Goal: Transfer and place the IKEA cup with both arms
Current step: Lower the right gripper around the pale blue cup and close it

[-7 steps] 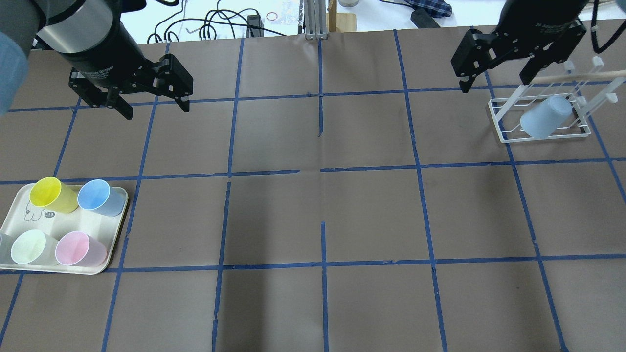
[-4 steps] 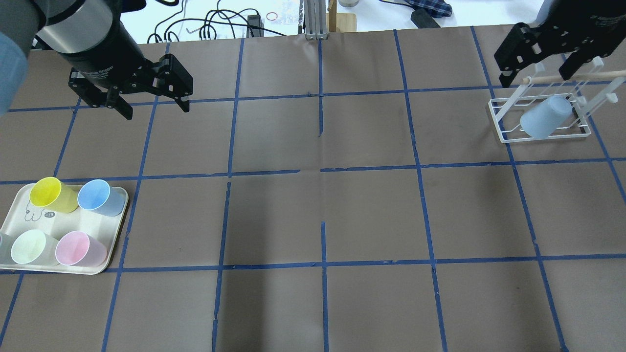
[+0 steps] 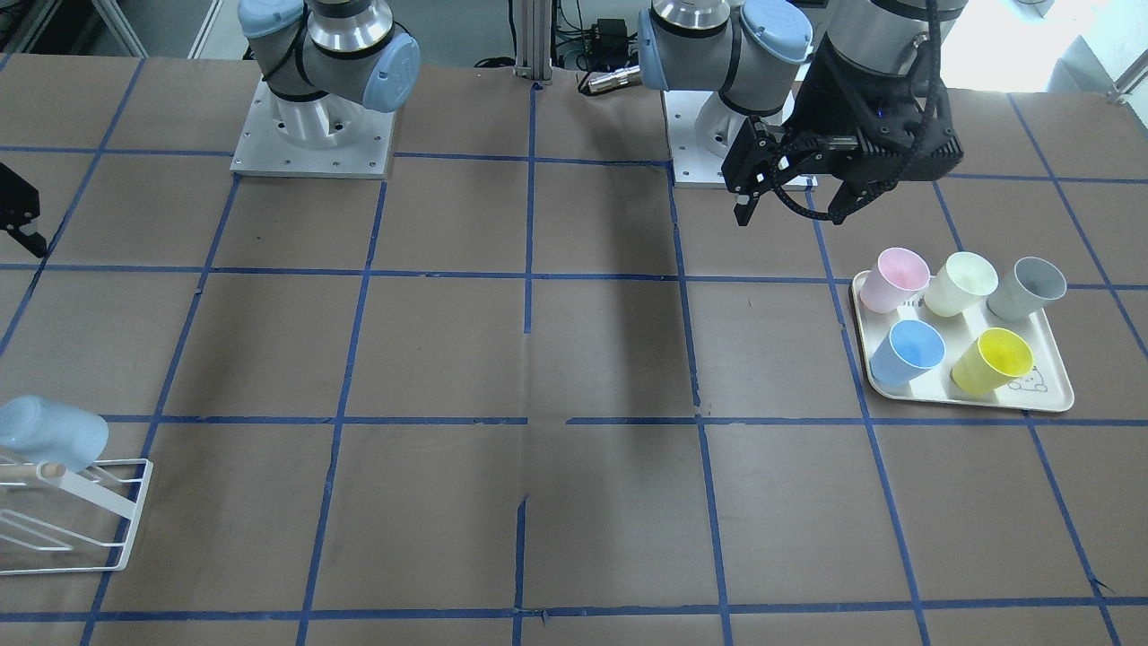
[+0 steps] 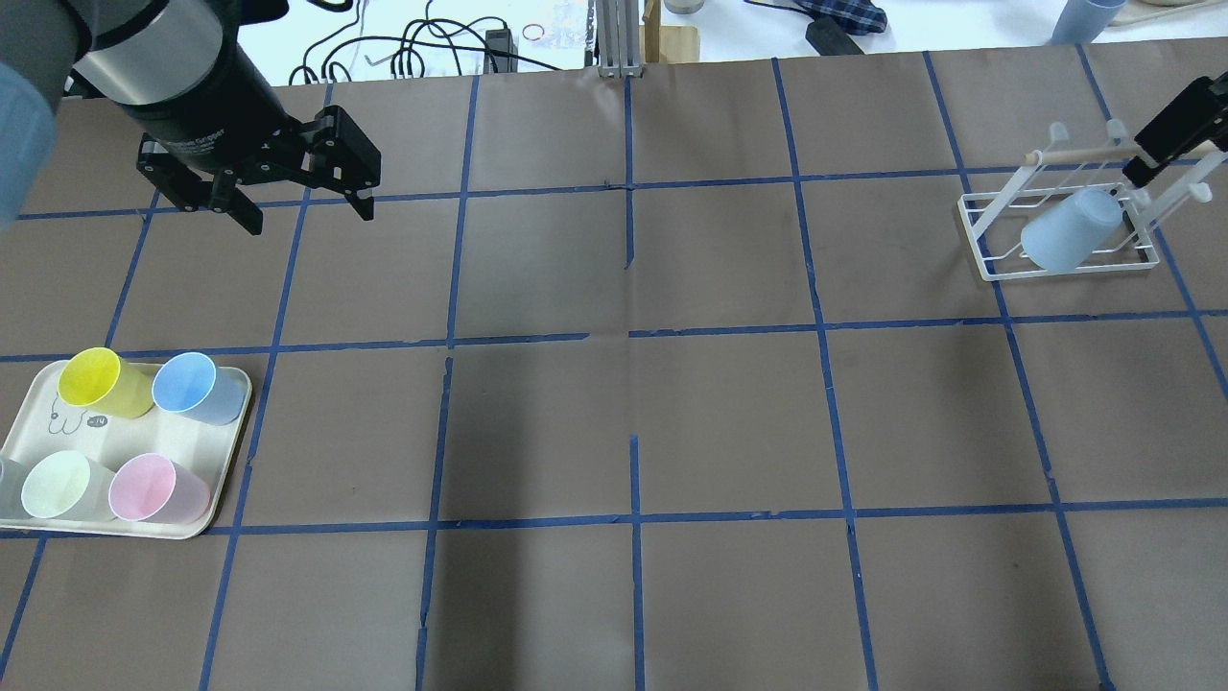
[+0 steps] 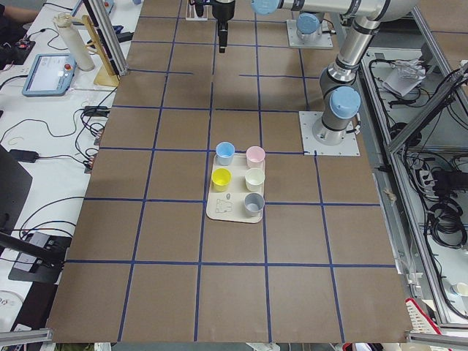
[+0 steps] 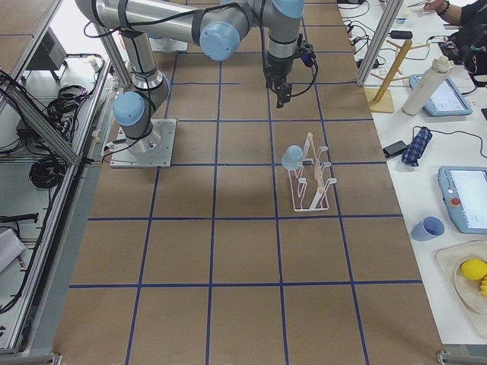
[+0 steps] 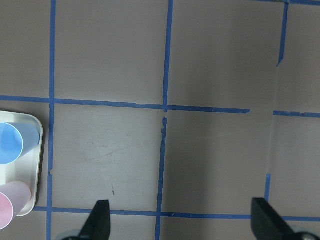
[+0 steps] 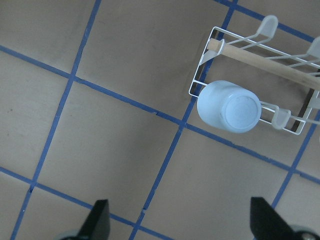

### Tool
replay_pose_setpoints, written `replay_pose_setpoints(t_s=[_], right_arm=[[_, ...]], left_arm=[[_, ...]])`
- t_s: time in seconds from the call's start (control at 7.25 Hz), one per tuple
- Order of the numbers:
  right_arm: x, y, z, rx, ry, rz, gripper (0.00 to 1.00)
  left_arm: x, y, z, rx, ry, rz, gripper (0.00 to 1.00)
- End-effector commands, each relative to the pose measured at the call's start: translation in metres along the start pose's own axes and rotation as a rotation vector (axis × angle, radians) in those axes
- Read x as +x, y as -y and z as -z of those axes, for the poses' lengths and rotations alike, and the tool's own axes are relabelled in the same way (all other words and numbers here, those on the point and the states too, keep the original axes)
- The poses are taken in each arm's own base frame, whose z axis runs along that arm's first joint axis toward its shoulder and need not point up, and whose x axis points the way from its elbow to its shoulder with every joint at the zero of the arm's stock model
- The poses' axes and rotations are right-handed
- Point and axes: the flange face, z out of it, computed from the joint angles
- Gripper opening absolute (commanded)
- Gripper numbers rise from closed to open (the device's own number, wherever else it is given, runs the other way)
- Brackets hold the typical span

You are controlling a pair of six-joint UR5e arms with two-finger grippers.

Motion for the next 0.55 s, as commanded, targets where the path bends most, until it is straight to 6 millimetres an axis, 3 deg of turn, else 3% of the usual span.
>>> replay_pose_setpoints(t_s=[0.0, 0.41], right_arm=[[0.035, 0.012, -0.04, 0.059, 0.036, 0.229, 1.0], [0.065, 0.009, -0.112, 0.082, 0.003, 0.43, 1.0]], left_arm=[[0.0, 0.0, 0.0, -0.001, 0.0, 0.0, 1.0], [0.0, 0.001, -0.001, -0.002, 0.0, 0.0, 1.0]])
